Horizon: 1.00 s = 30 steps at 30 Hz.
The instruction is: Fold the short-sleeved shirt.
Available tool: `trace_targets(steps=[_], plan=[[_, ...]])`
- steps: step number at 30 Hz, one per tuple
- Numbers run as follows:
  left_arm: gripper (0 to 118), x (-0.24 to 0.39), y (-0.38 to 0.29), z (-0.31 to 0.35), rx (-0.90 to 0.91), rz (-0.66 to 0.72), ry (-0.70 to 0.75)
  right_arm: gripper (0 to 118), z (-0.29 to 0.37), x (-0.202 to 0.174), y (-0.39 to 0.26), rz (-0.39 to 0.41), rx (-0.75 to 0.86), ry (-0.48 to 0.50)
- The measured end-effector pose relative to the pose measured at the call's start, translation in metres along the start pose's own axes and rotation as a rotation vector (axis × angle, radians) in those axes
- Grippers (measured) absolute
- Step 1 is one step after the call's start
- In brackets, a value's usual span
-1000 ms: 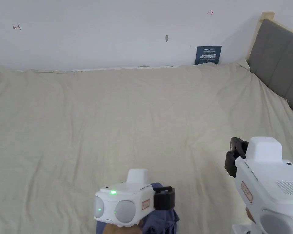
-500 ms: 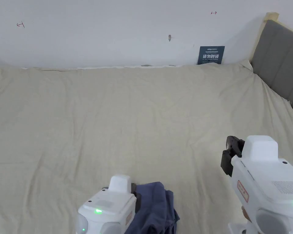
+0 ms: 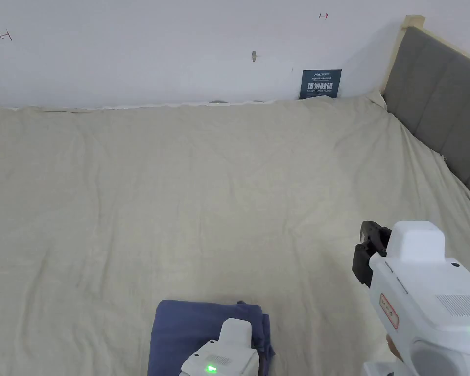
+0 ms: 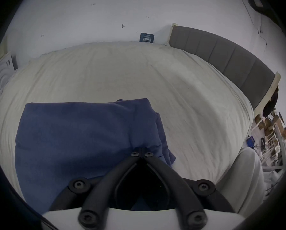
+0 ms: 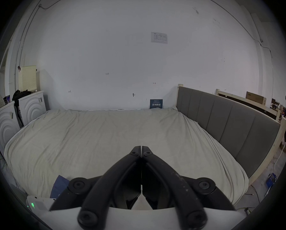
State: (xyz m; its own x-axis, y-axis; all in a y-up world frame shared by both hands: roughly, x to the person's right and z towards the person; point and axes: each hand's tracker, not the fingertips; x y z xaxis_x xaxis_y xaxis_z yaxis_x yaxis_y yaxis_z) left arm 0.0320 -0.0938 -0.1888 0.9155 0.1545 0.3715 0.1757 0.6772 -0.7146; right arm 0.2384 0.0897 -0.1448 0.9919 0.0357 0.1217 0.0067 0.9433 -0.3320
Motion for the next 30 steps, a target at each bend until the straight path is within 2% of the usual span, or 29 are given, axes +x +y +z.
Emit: trace_targets(steps=[2, 8, 9, 19, 22, 30], plan=[[0, -0.005, 0.004, 0.006, -0.003, -0.025, -0.014, 2, 0.003, -0.002, 0.001, 0.003, 0.01, 0.005], [0, -0.017, 0.045, 0.082, 0.268, -0.06, -0.008, 2, 0.014, -0.012, 0.009, -0.004, 0.053, 0.031], [0, -0.028, 0.044, 0.076, 0.306, -0.068, 0.006, 2, 0.015, -0.014, 0.011, -0.003, 0.06, 0.035], [0, -0.083, 0.113, 0.18, 0.652, -0.122, 0.217, 2, 0.028, -0.04, 0.029, 0.021, 0.17, 0.043], [0, -0.101, 0.117, 0.184, 0.691, -0.157, 0.301, 2, 0.031, -0.046, 0.032, 0.033, 0.19, 0.041], [0, -0.148, 0.107, 0.218, 0.743, -0.104, 0.421, 2, 0.035, -0.059, 0.034, 0.054, 0.232, 0.04]])
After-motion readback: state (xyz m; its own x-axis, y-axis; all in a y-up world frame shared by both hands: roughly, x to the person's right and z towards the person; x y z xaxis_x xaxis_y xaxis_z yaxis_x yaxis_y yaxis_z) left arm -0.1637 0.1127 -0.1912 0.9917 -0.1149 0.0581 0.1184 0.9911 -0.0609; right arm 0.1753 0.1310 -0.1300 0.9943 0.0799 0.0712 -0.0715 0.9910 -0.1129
